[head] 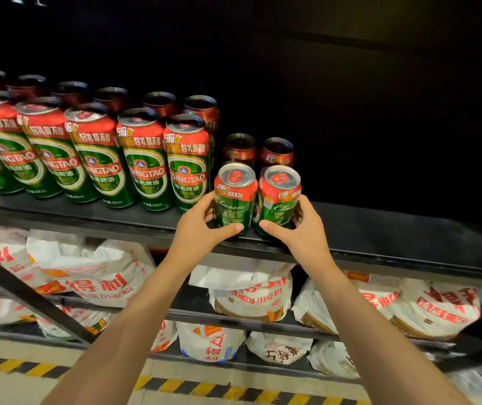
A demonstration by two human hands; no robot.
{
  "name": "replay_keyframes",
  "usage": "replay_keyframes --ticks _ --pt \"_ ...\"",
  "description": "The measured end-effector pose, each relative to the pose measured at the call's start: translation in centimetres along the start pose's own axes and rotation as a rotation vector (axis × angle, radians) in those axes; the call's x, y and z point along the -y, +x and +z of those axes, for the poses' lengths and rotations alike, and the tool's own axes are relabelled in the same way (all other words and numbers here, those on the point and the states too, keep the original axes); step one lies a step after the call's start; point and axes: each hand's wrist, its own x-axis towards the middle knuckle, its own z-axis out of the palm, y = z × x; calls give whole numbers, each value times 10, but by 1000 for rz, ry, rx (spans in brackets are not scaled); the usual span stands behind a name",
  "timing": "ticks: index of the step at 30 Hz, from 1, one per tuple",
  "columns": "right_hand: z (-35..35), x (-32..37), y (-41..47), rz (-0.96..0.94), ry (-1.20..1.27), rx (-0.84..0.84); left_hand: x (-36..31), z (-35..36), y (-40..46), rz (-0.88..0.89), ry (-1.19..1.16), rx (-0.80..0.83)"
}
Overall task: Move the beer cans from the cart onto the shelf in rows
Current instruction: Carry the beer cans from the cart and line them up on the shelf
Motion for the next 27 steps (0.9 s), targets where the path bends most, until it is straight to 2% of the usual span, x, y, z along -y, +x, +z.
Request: replay_keyframes --ticks 6,9,20,27 --pt "0 -5 -1 -57 -19 14 -8 26 -13 114 116 -326" --pt "0 -6 0 -68 -26 20 -6 33 -11 127 167 -396" --pt "3 -6 2 -70 -43 -35 9 22 -13 231 118 -310" --pt "3 -6 1 -77 -73 1 11 19 -11 293 147 -273"
